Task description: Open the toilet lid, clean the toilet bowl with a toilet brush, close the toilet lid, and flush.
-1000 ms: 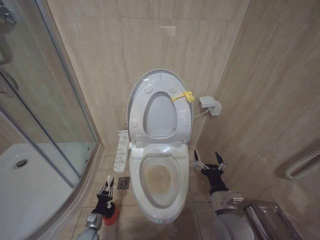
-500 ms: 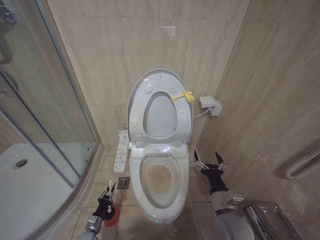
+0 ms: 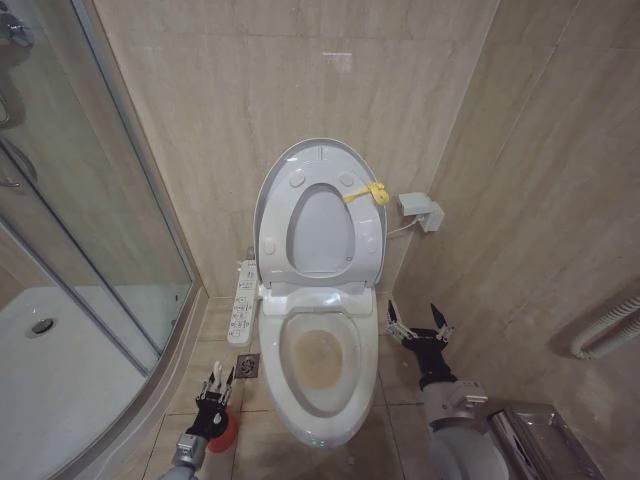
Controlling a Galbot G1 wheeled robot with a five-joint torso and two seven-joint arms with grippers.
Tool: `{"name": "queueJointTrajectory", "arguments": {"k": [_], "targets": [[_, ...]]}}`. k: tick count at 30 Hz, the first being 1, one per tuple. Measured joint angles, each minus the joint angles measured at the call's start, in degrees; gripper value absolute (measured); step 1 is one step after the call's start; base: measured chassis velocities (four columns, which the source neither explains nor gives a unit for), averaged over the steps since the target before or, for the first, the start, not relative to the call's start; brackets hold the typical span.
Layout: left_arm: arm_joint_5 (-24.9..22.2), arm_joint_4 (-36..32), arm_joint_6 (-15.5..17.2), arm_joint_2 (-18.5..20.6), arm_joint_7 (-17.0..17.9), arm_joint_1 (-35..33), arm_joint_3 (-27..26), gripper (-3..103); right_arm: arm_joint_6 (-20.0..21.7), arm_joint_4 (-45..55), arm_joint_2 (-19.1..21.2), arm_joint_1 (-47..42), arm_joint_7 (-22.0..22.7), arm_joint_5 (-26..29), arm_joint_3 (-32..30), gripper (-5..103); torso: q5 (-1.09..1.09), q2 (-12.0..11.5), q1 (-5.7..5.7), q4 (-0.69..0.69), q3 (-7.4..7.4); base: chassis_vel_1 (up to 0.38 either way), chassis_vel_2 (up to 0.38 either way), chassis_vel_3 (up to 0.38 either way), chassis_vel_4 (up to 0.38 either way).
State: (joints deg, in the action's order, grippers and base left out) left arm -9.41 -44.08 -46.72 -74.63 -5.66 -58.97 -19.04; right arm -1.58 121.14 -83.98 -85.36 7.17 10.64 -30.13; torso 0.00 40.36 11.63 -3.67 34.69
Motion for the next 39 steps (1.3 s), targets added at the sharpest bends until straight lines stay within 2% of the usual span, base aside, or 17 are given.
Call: {"name": "queueJointTrajectory", "arguments": {"k": [1, 2, 9, 10, 16, 17, 19, 20, 23, 24, 27, 28, 32, 33, 38, 39], "targets": [[0.11, -0.46, 0.01, -0.04, 0.28, -0.47, -0.09, 36, 0.0, 0.0, 0.0, 0.0, 0.0, 0.0, 0.0, 100, 0.0, 0.0, 0.0, 0.0, 0.0, 0.0, 0.0, 0.0, 0.0], [0.2, -0.99, 0.02, -0.09, 0.55, -0.99, -0.26, 64, 0.0, 0.0, 0.0, 0.0, 0.0, 0.0, 0.0, 100, 0.0, 0.0, 0.0, 0.0, 0.0, 0.0, 0.0, 0.0, 0.0], [0.92, -4.22, 0.04, -0.52, 0.95, -5.17, -1.43, 64, 0.0, 0.0, 0.0, 0.0, 0.0, 0.0, 0.0, 100, 0.0, 0.0, 0.0, 0.0, 0.0, 0.0, 0.0, 0.0, 0.0], [1.08, -4.89, 0.04, -0.65, 0.98, -6.05, -1.73, 90, 0.0, 0.0, 0.0, 0.0, 0.0, 0.0, 0.0, 100, 0.0, 0.0, 0.0, 0.01, 0.0, 0.0, 0.0, 0.0, 0.0], [2.12, -9.39, 0.1, -0.64, 2.18, -9.63, -2.97, 90, 0.0, 0.0, 0.0, 0.0, 0.0, 0.0, 0.0, 100, 0.0, 0.0, 0.0, 0.0, 0.0, 0.0, 0.0, 0.0, 0.0], [2.57, -10.88, 0.22, -0.48, 2.57, -10.52, -3.27, 100, 0.0, 0.0, 0.0, 0.0, 0.0, 0.0, 0.0, 100, 0.0, 0.0, 0.0, 0.0, 0.0, 0.0, 0.0, 0.0, 0.0], [3.54, -15.37, 0.73, 0.07, 3.78, -12.91, -4.04, 100, 0.0, 0.0, 0.0, 0.0, 0.0, 0.0, 0.0, 100, 0.0, 0.0, 0.0, 0.0, 0.0, 0.0, 0.0, 0.0, 0.0], [3.54, -15.37, 0.73, 0.07, 3.78, -12.91, -4.04, 100, 0.0, 0.0, 0.0, 0.0, 0.0, 0.0, 0.0, 100, 0.0, 0.0, 0.0, 0.0, 0.0, 0.0, 0.0, 0.0, 0.0], [3.83, -22.95, 1.62, 1.24, 5.23, -16.29, -5.18, 100, 0.0, 0.0, 0.0, 0.0, 0.0, 0.0, 0.0, 100, 0.0, 0.0, 0.0, -0.01, 0.0, 0.0, 0.0, 0.0, 0.0], [3.83, -22.95, 1.62, 1.24, 5.23, -16.29, -5.18, 100, 0.0, 0.0, 0.0, 0.0, 0.0, 0.0, 0.0, 100, 0.0, 0.0, 0.0, -0.01, 0.0, 0.0, 0.0, 0.0, 0.0], [3.88, -31.76, 3.46, 2.41, 6.87, -20.47, -7.13, 100, 0.0, 0.0, 0.0, 0.0, 0.0, 0.0, 0.0, 100, 0.0, 0.01, 0.0, 0.0, 0.0, 0.0, 0.0, 0.0, 0.0], [3.88, -31.76, 3.46, 2.41, 6.87, -20.47, -7.13, 100, 0.0, 0.0, 0.0, 0.0, 0.0, 0.0, 0.0, 100, 0.0, 0.01, 0.0, 0.0, 0.0, 0.0, 0.0, 0.0, 0.0], [4.07, -43.42, 6.05, 3.5, 7.73, -26.05, -10.41, 100, 0.0, 0.0, 0.0, 0.0, 0.0, 0.0, 0.0, 100, 0.0, 0.01, 0.0, 0.0, 0.0, 0.0, 0.0, 0.0, 0.0], [4.07, -43.42, 6.05, 3.5, 7.73, -26.05, -10.41, 100, 0.0, 0.0, 0.0, 0.0, 0.0, 0.0, 0.0, 100, 0.0, 0.01, 0.0, 0.0, 0.0, 0.0, 0.0, 0.0, 0.0], [2.53, -54.3, 9.18, 4.05, 8.83, -31.46, -13.73, 100, 0.0, 0.0, 0.0, 0.0, 0.0, 0.0, 0.0, 100, 0.0, 0.01, 0.0, 0.0, 0.0, 0.0, 0.0, 0.0, 0.0], [2.53, -54.3, 9.18, 4.05, 8.83, -31.46, -13.73, 100, 0.0, 0.0, 0.0, 0.0, 0.0, 0.0, 0.0, 100, 0.0, 0.01, 0.0, 0.0, 0.0, 0.0, 0.0, 0.0, 0.0]]}}
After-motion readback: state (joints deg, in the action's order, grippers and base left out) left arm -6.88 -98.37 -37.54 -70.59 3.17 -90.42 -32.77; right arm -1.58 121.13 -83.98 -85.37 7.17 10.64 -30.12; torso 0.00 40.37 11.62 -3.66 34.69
